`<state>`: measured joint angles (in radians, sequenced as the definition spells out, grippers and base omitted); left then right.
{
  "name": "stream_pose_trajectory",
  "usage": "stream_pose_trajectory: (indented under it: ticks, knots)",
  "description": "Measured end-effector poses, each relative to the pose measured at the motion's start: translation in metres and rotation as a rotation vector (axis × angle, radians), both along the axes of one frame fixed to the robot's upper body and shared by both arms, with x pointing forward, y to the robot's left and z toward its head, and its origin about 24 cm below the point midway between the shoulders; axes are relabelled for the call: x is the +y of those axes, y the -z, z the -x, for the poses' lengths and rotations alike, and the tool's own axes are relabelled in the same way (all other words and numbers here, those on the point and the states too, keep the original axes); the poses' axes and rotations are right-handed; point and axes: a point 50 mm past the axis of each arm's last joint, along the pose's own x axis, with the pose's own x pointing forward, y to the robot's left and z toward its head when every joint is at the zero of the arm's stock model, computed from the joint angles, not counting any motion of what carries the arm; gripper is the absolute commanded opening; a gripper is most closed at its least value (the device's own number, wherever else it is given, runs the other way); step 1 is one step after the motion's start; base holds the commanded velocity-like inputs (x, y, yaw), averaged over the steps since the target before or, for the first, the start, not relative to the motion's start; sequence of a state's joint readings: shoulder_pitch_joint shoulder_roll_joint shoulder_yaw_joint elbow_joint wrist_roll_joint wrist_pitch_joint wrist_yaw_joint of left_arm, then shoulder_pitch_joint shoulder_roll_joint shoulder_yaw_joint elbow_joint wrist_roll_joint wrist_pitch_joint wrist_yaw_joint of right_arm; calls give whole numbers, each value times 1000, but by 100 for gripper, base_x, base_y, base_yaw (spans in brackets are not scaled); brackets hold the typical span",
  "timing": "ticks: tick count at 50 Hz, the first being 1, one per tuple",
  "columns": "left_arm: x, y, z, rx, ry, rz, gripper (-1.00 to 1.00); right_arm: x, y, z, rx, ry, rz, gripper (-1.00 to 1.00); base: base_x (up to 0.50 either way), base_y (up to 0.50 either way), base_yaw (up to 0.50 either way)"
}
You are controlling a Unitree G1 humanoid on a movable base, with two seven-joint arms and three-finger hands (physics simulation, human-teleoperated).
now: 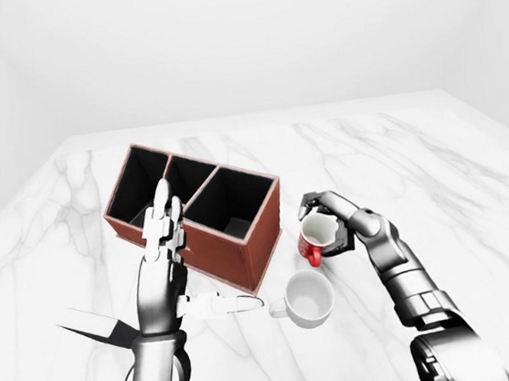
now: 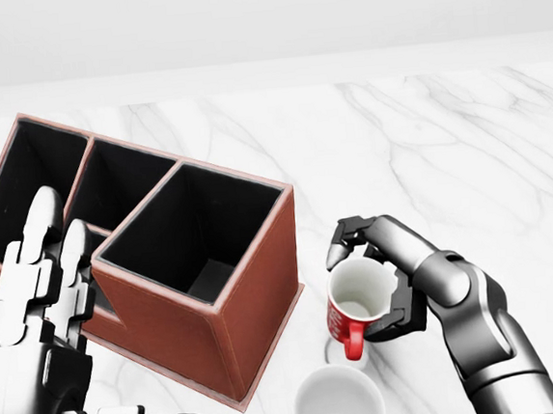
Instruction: Pick up the red mug and place it to the right of the caddy.
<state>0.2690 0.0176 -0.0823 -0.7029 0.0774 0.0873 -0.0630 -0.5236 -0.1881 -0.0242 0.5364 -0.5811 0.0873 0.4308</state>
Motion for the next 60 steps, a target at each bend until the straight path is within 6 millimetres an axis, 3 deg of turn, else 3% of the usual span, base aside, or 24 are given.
stream_pose_trajectory:
  ticks: [29,32,33,34,36,37,38,60]
  knots:
    - [0,-1,1,-3,5,1,100,0,11,-6,23,62,-3,-98,0,0,0]
    - [0,-1,1,-3,5,1,100,0,12,-7,25,68,0,-84,0,0,0]
    - [0,-1,1,-2,5,1,100,-1,12,-7,26,68,2,-70,0,0,0]
    - [0,-1,1,-2,5,1,100,-1,12,-7,26,70,3,-12,0,0,0]
    - [0,-1,1,-3,6,1,100,-1,12,-7,26,72,2,0,0,0,0]
    - [0,-1,1,-3,6,1,100,-1,12,-7,26,73,0,80,0,0,0]
    - [0,-1,1,-3,6,1,100,-1,12,-7,27,73,-2,100,0,0,0]
    - [0,-1,1,-2,7,3,100,-7,12,-6,20,90,4,100,0,0,0]
